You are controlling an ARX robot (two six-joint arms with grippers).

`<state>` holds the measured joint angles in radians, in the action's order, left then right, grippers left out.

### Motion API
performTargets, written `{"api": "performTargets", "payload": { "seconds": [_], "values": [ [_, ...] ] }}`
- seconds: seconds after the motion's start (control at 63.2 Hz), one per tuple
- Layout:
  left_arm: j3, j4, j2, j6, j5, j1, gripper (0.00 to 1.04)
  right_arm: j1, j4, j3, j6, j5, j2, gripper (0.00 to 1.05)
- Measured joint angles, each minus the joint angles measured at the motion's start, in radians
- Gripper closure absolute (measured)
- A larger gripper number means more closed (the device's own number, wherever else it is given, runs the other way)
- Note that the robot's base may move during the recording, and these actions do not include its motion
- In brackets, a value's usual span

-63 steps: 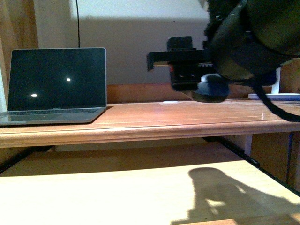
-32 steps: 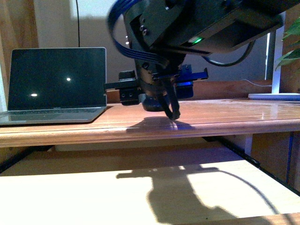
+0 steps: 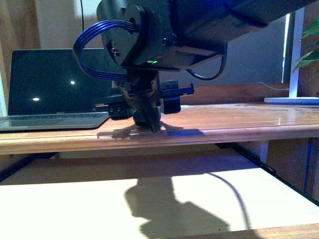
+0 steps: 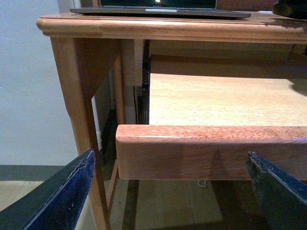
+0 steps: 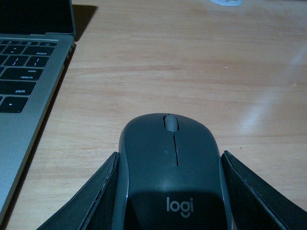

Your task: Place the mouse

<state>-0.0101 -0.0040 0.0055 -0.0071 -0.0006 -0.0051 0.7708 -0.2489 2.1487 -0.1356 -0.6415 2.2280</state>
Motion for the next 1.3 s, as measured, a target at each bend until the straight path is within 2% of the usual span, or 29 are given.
{"api": "performTargets", "payload": {
  "seconds": [0.206,0.506,0.633,0.759,0.917,1.012,1.25,1.297],
  "values": [
    [0.000,0.000,0.000,0.000,0.000,0.000,0.08,-0.001,-0.007,0.040,0.001,-0.010,0.032,0.49],
    [0.000,0.000,0.000,0.000,0.000,0.000,0.08,-0.010,0.074,0.018,0.002,0.002,0.026,0.06],
    [0.000,0.000,0.000,0.000,0.000,0.000,0.08,-0.022,0.157,-0.077,-0.001,0.069,-0.028,0.07],
    [0.000,0.000,0.000,0.000,0.000,0.000,0.08,-0.051,0.275,-0.237,-0.005,0.179,-0.150,0.07],
    [0.000,0.000,0.000,0.000,0.000,0.000,0.08,-0.128,0.476,-0.519,-0.004,0.374,-0.378,0.07],
    [0.000,0.000,0.000,0.000,0.000,0.000,0.08,-0.230,0.616,-0.780,-0.023,0.554,-0.554,0.07],
    [0.000,0.000,0.000,0.000,0.000,0.000,0.08,-0.403,0.768,-1.192,-0.069,0.890,-0.747,0.07],
    [0.000,0.000,0.000,0.000,0.000,0.000,0.08,-0.435,0.806,-1.274,-0.075,0.986,-0.795,0.07]
  ]
}}
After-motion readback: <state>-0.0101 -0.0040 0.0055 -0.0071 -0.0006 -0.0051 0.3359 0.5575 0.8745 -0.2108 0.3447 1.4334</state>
